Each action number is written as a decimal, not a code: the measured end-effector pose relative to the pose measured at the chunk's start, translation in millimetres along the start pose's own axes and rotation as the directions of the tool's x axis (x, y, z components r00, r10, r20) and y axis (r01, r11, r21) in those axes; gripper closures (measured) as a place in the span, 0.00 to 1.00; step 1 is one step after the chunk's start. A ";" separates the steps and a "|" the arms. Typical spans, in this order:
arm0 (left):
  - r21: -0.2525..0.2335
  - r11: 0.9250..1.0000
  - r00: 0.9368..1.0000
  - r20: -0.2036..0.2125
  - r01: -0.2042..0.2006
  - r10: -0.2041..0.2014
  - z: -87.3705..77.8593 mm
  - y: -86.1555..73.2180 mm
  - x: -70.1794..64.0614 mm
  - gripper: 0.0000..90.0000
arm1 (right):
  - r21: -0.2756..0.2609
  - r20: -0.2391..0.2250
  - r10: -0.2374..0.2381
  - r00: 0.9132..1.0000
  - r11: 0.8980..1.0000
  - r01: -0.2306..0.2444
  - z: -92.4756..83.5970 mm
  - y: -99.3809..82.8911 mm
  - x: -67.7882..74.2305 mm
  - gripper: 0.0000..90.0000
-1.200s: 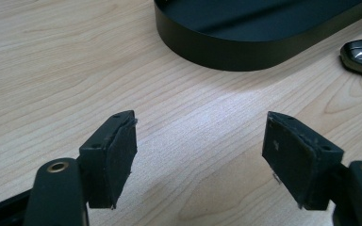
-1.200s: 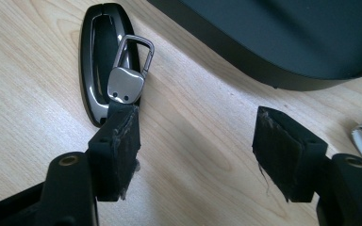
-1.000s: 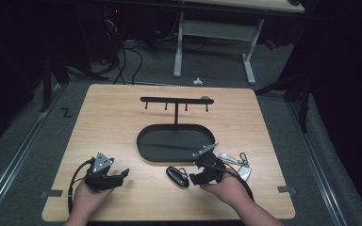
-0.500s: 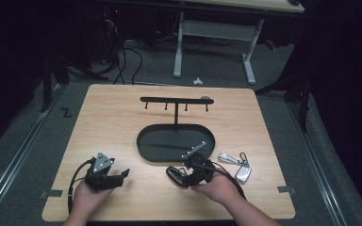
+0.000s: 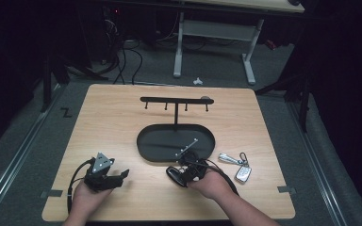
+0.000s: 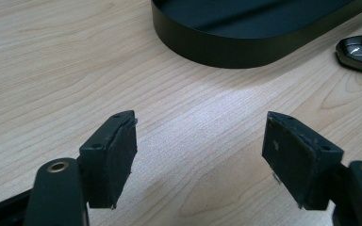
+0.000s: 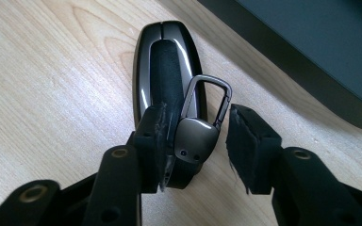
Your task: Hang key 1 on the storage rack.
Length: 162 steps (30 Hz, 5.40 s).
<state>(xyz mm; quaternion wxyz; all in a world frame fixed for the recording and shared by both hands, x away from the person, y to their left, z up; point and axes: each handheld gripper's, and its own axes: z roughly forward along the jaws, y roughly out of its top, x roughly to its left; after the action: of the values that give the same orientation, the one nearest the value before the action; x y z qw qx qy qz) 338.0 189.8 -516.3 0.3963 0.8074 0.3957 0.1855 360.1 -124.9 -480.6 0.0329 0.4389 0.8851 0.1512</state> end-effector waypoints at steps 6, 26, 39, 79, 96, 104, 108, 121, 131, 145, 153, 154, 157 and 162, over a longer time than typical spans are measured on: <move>0.003 1.000 1.000 0.003 0.000 0.000 0.2 -0.1 -0.3 0.30 | 0.022 -0.002 0.002 1.000 1.000 -0.002 3.7 0.8 0.2 0.72; 0.009 1.000 1.000 0.003 -0.004 0.004 0.3 -0.2 -1.0 0.30 | -0.067 0.017 -0.029 0.999 0.997 0.030 -9.1 -6.8 3.4 0.78; 0.012 1.000 1.000 0.003 -0.006 0.006 0.3 -0.1 -0.7 0.30 | -0.107 0.028 -0.067 0.997 0.992 0.070 -16.0 -10.8 3.9 0.78; -0.012 1.000 1.000 -0.009 0.015 -0.015 -3.4 -1.3 2.9 0.30 | -0.319 0.104 -0.046 0.994 0.945 0.077 -89.8 1.3 -0.8 0.78; -0.002 1.000 1.000 -0.007 0.009 -0.009 -1.6 -0.8 4.5 0.30 | -0.263 0.157 -0.025 0.987 0.962 0.066 -118.2 24.4 -13.5 0.78; -0.002 1.000 1.000 -0.004 0.012 -0.012 -2.5 -0.8 5.7 0.30 | -0.258 0.171 -0.012 0.985 0.965 0.057 -116.3 39.2 -18.0 0.78; -0.001 1.000 1.000 -0.003 0.013 -0.013 -2.9 -0.8 5.8 0.30 | -0.264 0.179 -0.001 0.984 0.963 0.049 -115.1 45.5 -23.9 0.78; 0.001 1.000 1.000 -0.002 0.011 -0.011 -2.9 -1.0 6.2 0.30 | -0.283 0.200 0.041 0.979 0.959 0.017 -113.9 71.2 -39.1 0.78; 0.001 1.000 1.000 0.000 0.011 -0.011 -2.7 -1.2 6.5 0.30 | -0.300 0.214 0.051 0.976 0.954 0.015 -115.1 88.4 -43.9 0.78; 0.000 1.000 1.000 0.005 0.009 -0.009 -2.7 -1.3 7.0 0.30 | -0.312 0.244 0.073 0.967 0.950 0.007 -113.8 103.1 -48.1 0.78; 0.002 1.000 1.000 0.004 0.008 -0.008 -2.7 -1.4 7.4 0.30 | -0.312 0.252 0.085 0.964 0.950 -0.002 -109.0 107.0 -46.7 0.78; 0.003 1.000 1.000 0.005 0.007 -0.007 -2.6 -1.4 7.4 0.30 | -0.314 0.257 0.077 0.963 0.949 0.008 -108.8 107.5 -47.2 0.78; 0.006 1.000 1.000 0.007 0.006 -0.006 -2.7 -1.3 7.4 0.30 | -0.316 0.258 0.083 0.963 0.949 0.003 -107.6 108.7 -47.8 0.78; 0.007 1.000 1.000 0.010 0.005 -0.005 -2.6 -1.4 7.5 0.30 | -0.314 0.261 0.088 0.961 0.950 -0.002 -105.7 110.1 -48.9 0.78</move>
<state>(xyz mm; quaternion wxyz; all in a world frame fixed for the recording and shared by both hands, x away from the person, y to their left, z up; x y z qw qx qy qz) 340.4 197.5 -515.9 0.3959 0.8088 0.3963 0.1789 454.3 -126.0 -350.9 0.2190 0.4650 0.8270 0.2275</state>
